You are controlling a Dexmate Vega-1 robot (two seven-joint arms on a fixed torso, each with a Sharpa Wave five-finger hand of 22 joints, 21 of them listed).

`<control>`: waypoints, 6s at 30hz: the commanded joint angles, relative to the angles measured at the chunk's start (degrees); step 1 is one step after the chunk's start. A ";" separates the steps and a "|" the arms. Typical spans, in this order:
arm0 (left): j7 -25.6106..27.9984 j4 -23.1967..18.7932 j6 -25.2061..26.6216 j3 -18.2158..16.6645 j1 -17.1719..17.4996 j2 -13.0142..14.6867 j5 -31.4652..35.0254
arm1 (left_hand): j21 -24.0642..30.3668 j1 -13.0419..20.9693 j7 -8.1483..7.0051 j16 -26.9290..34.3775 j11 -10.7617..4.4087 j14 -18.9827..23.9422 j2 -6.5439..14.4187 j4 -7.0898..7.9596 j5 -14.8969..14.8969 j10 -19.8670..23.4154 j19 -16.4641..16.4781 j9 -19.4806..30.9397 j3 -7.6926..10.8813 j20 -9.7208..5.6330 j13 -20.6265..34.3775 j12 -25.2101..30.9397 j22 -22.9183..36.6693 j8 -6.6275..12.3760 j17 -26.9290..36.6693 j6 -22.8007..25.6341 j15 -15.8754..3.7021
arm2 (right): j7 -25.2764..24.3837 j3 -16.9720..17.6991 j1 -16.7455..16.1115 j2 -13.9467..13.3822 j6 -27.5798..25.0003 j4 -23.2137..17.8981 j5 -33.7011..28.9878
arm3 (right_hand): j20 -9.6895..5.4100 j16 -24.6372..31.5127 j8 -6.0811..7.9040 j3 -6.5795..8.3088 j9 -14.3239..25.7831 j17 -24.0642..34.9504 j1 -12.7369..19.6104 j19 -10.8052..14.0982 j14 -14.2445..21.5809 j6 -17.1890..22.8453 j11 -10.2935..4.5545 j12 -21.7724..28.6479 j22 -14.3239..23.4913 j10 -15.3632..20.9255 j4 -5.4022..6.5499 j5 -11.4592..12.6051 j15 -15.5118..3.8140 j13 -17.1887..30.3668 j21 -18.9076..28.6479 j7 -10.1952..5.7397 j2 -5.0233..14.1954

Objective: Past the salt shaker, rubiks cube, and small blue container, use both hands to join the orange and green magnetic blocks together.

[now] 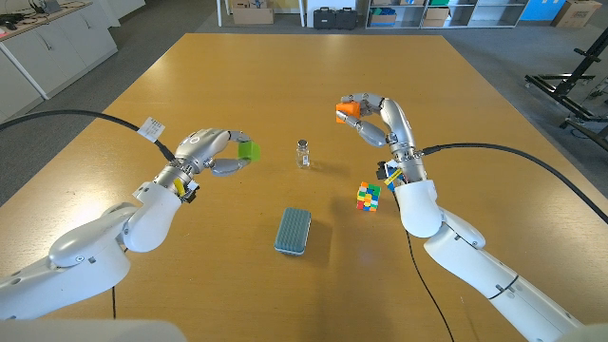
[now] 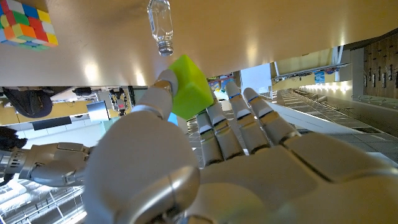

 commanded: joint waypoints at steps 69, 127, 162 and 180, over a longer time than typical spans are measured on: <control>-14.41 35.10 -62.48 17.14 -22.92 -27.34 -43.70 | -1.24 -0.70 -4.22 -0.94 -4.88 0.44 2.27 1.00 0.32 5.87 -1.10 0.13 1.80 0.18 0.23 -0.99 0.09 0.15 0.07 4.38 -9.60 | 20.64 -2.36 9.66 4.69 22.07 12.54 23.02 | -3.51 -0.64 -0.17 -0.22 0.13 0.53 8.84 -1.71 -0.17 5.58 -9.48 -0.33 0.01 8.83 0.49 0.42 -4.72 0.38 0.71 -3.56 8.87; -17.48 23.30 -45.18 18.55 -22.77 -24.92 -50.91 | -1.41 -2.78 -3.99 -1.17 -4.84 0.54 2.14 1.33 0.34 6.64 -1.41 0.14 1.70 0.77 0.30 -1.51 0.06 -0.22 0.06 4.87 -9.43 | 11.96 -1.20 6.21 6.95 19.86 7.66 4.62 | -3.11 -1.07 -0.36 -0.75 0.12 1.16 8.78 -3.78 -1.50 5.93 -10.01 -0.90 -0.01 8.15 0.58 0.82 -4.63 0.72 1.02 -4.94 8.90; -20.89 24.40 -45.13 20.90 -24.44 -24.40 -52.21 | -1.66 -12.47 -1.42 -1.60 -2.42 -2.55 -2.10 2.53 -0.05 1.16 -4.01 0.30 -1.93 2.91 0.85 -3.68 0.15 -4.09 0.27 -1.00 -8.38 | 12.29 -1.78 5.95 7.10 19.68 7.65 5.29 | -3.04 -1.10 -0.51 -0.87 0.12 1.36 8.92 -3.93 -1.56 5.87 -9.95 -0.98 -0.04 8.24 0.55 0.94 -4.76 0.86 1.39 -4.89 9.01; -21.70 24.51 -44.69 21.13 -24.16 -23.40 -52.57 | -1.86 -20.27 3.18 -1.82 2.66 -10.70 -4.15 2.36 -0.12 -11.82 -8.77 0.66 -5.29 6.31 1.18 -4.55 0.23 -10.41 0.48 -13.22 -3.48 | 12.42 -1.61 5.36 6.95 19.14 7.16 5.56 | -2.97 -1.13 -0.55 -0.95 0.11 1.44 8.98 -3.96 -1.58 5.91 -9.89 -1.03 -0.06 8.30 0.50 0.98 -4.77 0.89 1.57 -4.97 8.94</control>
